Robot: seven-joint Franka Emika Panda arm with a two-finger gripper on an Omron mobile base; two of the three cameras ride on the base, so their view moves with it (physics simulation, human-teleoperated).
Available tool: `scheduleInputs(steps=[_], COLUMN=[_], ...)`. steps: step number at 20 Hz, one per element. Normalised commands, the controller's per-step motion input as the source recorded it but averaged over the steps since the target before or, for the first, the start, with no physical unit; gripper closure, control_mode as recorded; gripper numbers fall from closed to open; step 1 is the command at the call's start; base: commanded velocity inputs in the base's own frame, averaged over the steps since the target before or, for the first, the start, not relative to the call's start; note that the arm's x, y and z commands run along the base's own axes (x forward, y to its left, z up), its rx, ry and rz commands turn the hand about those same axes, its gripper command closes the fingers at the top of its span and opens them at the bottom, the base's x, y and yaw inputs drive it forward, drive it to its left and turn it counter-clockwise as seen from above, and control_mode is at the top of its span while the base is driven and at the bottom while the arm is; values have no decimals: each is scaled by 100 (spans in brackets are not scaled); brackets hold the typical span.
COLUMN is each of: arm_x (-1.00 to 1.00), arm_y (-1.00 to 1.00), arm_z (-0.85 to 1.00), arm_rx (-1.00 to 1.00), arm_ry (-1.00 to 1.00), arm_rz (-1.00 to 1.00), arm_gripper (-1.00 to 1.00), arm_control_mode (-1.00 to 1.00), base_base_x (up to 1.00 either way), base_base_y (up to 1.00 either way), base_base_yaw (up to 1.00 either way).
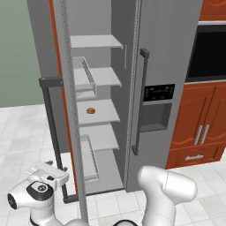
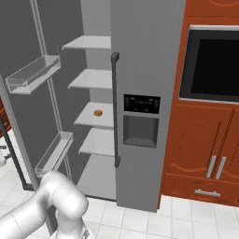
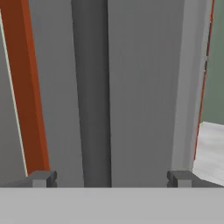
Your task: There's a steak in the fridge that needs to be moved to the freezer for freezing. Pick up the steak from the fridge, place it on any shelf in the freezer, and close the fridge and freezer doors when done.
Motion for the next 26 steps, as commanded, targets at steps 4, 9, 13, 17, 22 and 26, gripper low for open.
scheduleInputs(steps=[4,9,13,17,22,26], arm_x=[32,26,28,30,13,8], arm_y=[10,24,4,0,-17,-59], arm_z=[-30,-32,-23,-16,-8,0], arm_rx=[-4,-7,-4,-1,0,0], arm_ry=[0,0,0,1,8,6], arm_rz=[-3,-3,-3,-3,-5,-4], arm_gripper=[-100,-100,-100,-100,-100,-100], arm_control_mode=[-100,-100,-100,-100,-100,-100], base_base_x=[0,0,0,0,0,0], base_base_y=[0,0,0,0,0,0], base_base_yaw=[0,0,0,0,0,0])
